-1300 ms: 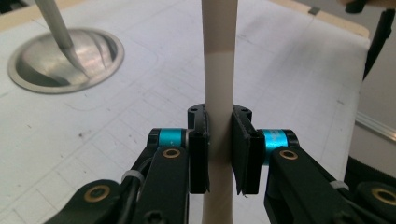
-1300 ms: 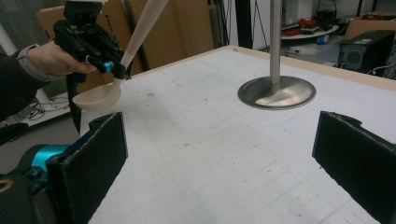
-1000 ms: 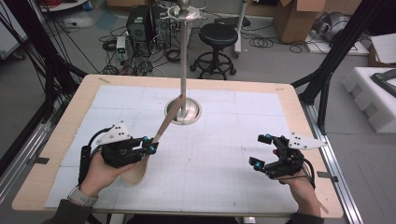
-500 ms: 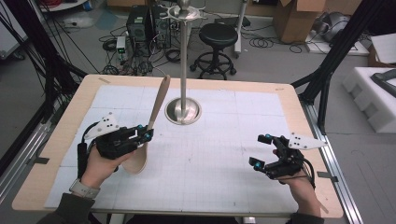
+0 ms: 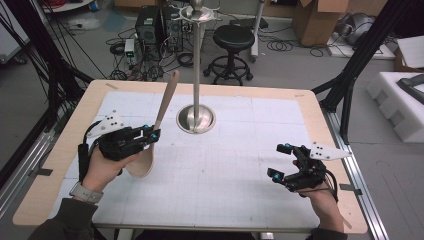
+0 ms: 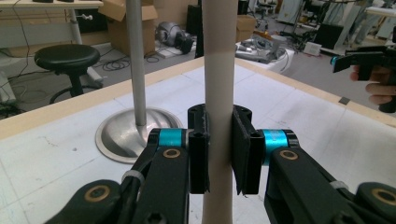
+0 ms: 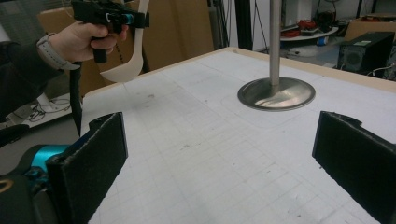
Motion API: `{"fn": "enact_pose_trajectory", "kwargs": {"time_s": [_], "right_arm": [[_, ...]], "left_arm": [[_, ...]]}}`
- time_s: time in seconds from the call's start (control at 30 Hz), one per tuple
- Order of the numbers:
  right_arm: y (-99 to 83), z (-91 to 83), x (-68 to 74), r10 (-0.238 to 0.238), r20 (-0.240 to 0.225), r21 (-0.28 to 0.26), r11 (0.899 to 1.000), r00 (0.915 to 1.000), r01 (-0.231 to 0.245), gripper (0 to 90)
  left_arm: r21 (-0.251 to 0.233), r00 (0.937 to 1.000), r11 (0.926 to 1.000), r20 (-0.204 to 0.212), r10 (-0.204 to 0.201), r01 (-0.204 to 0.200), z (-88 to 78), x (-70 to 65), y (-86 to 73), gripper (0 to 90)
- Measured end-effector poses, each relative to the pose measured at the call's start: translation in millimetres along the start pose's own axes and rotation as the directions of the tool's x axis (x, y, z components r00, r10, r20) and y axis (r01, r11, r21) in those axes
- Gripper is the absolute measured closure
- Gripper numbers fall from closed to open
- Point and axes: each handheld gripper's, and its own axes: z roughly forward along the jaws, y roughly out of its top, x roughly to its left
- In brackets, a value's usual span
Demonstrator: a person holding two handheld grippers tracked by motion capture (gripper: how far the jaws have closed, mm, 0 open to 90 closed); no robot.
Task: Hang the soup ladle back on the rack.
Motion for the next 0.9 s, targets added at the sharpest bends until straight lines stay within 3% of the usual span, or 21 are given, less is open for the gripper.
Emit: {"fn": "enact_pose_trajectory", "kwargs": {"time_s": [0.17, 0.33, 0.47, 0.57, 0.67, 0.73, 0.9], "right_arm": [[0.1, -1.5, -0.4, 0.002, 0.002, -0.006, 1.000, 1.0000, -0.002, 2.2], [-0.3, -2.0, -0.5, 0.006, 0.002, -0.006, 1.000, 1.0000, -0.006, 2.2], [-0.4, -2.0, -0.8, 0.006, 0.000, -0.005, 1.000, 1.0000, -0.006, 2.2], [-0.3, -2.1, -1.0, 0.006, -0.001, -0.011, 1.000, 1.0000, -0.006, 2.2], [-0.2, -2.6, -1.2, 0.004, 0.001, -0.010, 1.000, 1.0000, -0.004, 2.2], [-0.2, -2.8, -1.0, 0.005, 0.001, -0.011, 1.000, 1.0000, -0.005, 2.2], [-0.1, -3.3, -1.2, 0.005, 0.001, -0.017, 1.000, 1.0000, -0.005, 2.2]], "left_arm": [[-0.004, 1.0000, 1.0000, -0.003, -0.005, 0.005, 1.9, 4.4, 7.9, 78.0], [-0.021, 0.9990, 0.9991, 0.026, -0.036, 0.037, 1.5, 12.0, 15.7, 78.0], [-0.013, 0.9994, 0.9994, 0.004, -0.033, 0.033, 1.3, 17.2, 21.6, 78.0], [-0.030, 0.9992, 0.9988, 0.011, -0.040, 0.040, 1.8, 21.8, 26.5, 78.0], [-0.032, 0.9994, 0.9989, 0.011, -0.033, 0.034, 3.7, 24.8, 30.1, 78.0], [-0.047, 0.9990, 0.9987, 0.041, -0.020, 0.022, 4.9, 27.1, 31.7, 77.9], [-0.053, 0.9995, 0.9986, 0.032, 0.002, 0.000, 9.2, 30.0, 37.6, 78.0]]}}
